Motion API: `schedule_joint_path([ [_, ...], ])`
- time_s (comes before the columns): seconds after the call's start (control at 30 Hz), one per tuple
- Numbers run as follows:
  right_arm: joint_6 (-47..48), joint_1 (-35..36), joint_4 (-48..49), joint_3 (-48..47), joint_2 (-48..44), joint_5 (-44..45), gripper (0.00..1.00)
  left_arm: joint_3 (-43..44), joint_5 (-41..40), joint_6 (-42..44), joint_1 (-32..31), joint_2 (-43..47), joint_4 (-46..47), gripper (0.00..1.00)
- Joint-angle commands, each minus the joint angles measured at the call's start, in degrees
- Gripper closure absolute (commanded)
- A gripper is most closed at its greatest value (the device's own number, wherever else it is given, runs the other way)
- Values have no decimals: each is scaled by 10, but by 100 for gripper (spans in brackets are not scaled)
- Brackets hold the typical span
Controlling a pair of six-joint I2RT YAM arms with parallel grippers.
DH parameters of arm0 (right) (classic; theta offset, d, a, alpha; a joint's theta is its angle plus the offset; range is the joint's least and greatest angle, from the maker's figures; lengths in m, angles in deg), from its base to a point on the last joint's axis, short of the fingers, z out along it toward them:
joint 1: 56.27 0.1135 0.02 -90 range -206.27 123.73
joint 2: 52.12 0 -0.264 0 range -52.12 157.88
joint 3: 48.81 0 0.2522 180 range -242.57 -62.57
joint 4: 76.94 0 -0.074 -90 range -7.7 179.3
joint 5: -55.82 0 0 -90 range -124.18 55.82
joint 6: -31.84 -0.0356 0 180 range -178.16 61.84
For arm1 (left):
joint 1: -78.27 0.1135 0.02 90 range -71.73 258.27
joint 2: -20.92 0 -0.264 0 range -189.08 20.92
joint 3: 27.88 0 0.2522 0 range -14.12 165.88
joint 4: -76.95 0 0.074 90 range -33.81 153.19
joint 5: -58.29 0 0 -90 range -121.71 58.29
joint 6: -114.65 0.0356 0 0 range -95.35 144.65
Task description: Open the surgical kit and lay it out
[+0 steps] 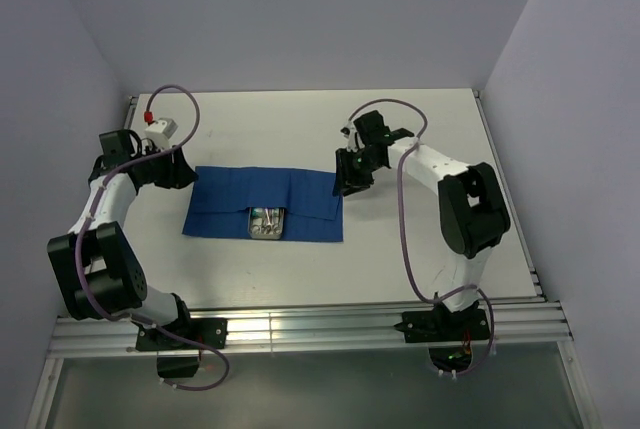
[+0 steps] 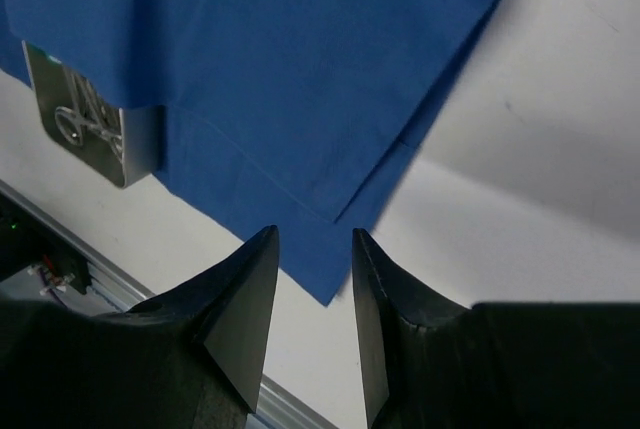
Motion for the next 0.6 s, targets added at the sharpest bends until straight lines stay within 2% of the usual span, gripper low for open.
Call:
schedule_joint_path([
  [0.0,-40,7,-2,-30,37,44,58,-9,-2,-33,-6,19,24,51],
  [0.57,-51,21,24,-46,103,14,58,-4,7,-49,-10,18,24,50],
])
